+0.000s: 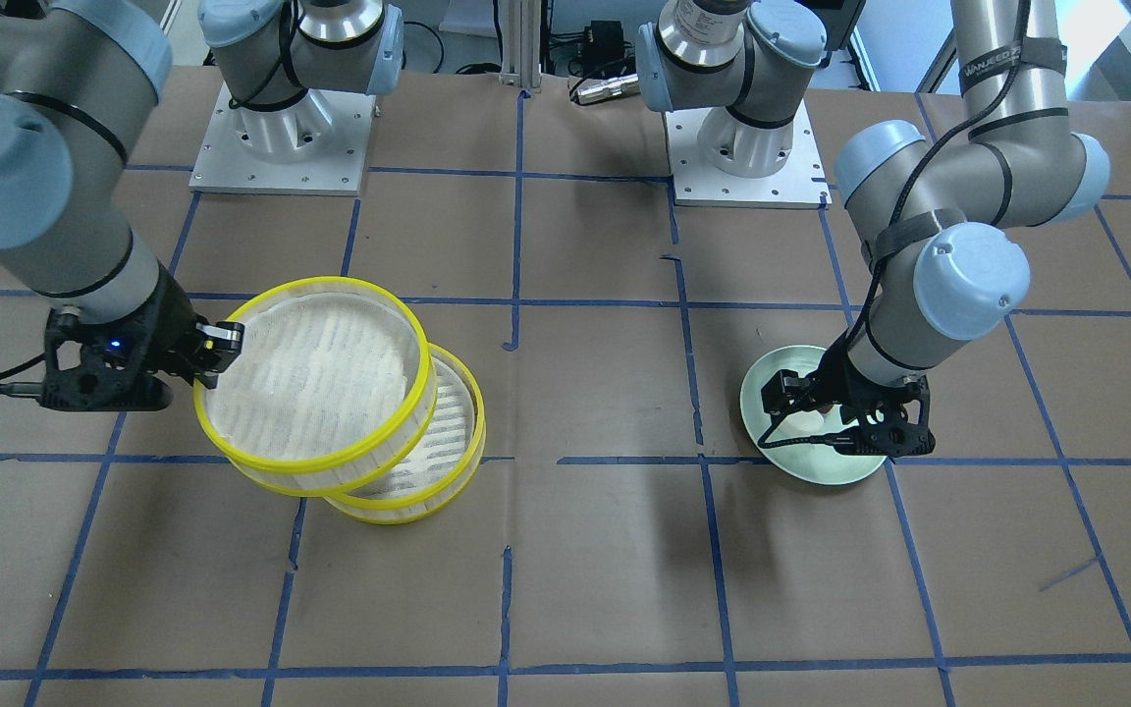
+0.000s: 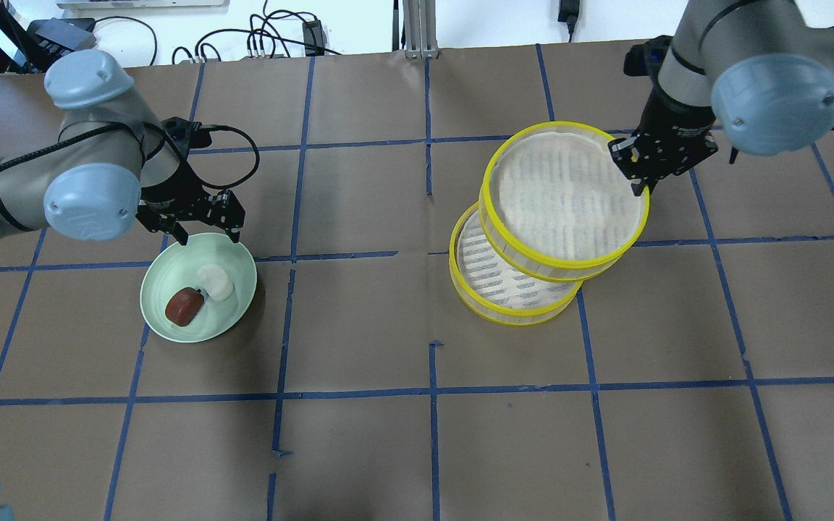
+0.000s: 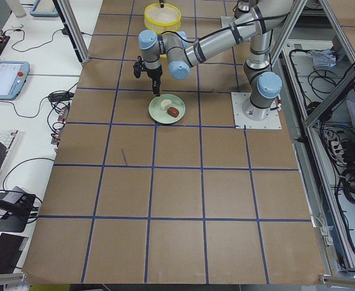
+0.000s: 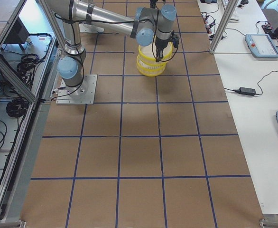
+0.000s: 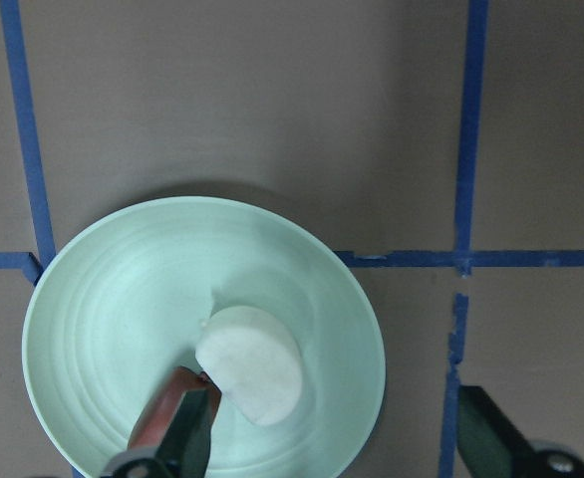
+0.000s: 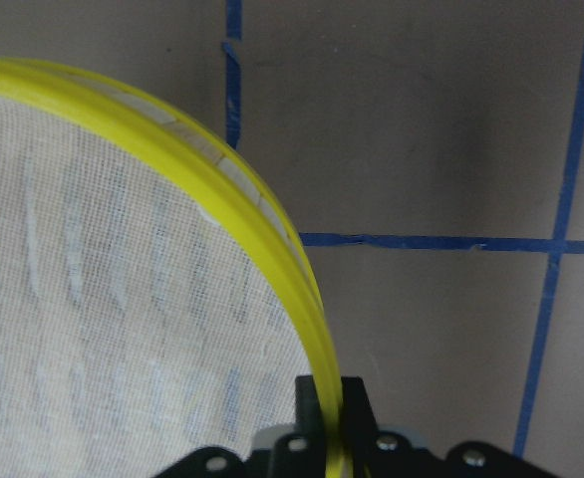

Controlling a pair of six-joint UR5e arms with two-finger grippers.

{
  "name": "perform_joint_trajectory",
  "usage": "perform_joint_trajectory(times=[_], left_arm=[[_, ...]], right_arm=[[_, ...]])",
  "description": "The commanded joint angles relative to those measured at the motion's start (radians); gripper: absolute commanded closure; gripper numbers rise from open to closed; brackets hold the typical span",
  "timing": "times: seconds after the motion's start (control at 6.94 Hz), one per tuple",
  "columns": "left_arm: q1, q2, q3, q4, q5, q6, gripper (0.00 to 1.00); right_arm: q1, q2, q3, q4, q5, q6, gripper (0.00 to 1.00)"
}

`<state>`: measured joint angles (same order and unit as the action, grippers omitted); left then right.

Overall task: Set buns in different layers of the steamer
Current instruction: 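Lift the top tier with the right gripper while the left descends to the bun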

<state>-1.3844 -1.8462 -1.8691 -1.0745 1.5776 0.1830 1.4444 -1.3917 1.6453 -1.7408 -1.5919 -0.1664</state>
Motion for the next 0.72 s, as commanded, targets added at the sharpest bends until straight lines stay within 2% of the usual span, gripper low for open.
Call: perform_joint_trajectory(times=[0.0, 0.14, 0.29, 0.58], left_arm=[[0.015, -0.043, -0.076, 0.103, 0.01, 0.015, 0.21], [0.015, -0.062, -0.076, 0.104, 0.078, 0.01, 0.29], [0.015, -0.065, -0.07, 0.102, 0.096, 0.001, 0.41], [0.015, -0.067, -0.074, 0.096, 0.065, -0.011, 0.67]], right_arm=[[-0.062, -0.038, -0.025, 0.057, -0.029, -0.122, 0.93], [-0.062, -0.038, -0.027, 0.056, -0.033, -0.122, 0.93], [-0.062, -0.038, -0.025, 0.056, -0.033, -0.122, 0.93], [-0.062, -0.036, -0.025, 0.055, -0.034, -0.123, 0.92]])
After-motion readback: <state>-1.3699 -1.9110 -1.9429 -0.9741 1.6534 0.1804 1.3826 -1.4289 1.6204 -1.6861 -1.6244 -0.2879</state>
